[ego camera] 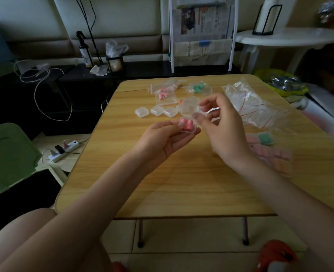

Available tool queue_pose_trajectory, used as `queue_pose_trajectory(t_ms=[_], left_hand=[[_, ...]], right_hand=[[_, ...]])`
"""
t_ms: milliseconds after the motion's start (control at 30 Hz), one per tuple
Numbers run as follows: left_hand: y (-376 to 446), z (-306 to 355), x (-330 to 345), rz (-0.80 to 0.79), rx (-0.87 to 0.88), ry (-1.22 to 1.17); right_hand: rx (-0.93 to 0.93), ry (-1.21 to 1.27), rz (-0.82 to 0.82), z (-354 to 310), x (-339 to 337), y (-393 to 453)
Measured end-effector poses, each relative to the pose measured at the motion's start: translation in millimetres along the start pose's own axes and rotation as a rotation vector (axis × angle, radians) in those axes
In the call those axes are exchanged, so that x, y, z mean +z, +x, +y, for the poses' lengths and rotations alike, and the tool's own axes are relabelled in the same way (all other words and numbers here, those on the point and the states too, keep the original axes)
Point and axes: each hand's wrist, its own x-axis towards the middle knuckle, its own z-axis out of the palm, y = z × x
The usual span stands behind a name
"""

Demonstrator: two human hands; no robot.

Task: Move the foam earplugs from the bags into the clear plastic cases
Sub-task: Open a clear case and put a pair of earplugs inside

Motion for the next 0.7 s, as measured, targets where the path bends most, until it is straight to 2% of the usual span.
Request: queue_pose_trajectory(t_ms=[67, 133, 267, 367, 533, 700], left_hand=[[0.4, 0.5, -0.9, -0.012, -0.017, -0.001], [-0.2, 0.7, -0.8, -0.029, -0.039, -0.007], [3.2, 1.1, -3.0, 0.0, -0.092, -0.123], [6.0, 2.2, -7.2, 0.018, -0.123, -0.19], [3.7, -2.3, -9.0, 0.029, -0.085, 0.015], [2.8, -6.9, -7.6, 0.01, -0.015, 0.118]], right_hand=[[0.06, 0.002, -0.024, -1.2, -2.9, 2.6], [0.109, 0.031, -0.15, -2.1, -6.9, 5.3], [0.014, 0.097, -0.308, -7.1, -14.3, 8.2], [-0.066, 0.044, -0.408, -8.1, -18.1, 7.1], [-0.007, 0.075, -0.389, -4.8, -18.9, 8.6], [0.029, 0.135, -0.36, 0.0, -24.1, 14.7]])
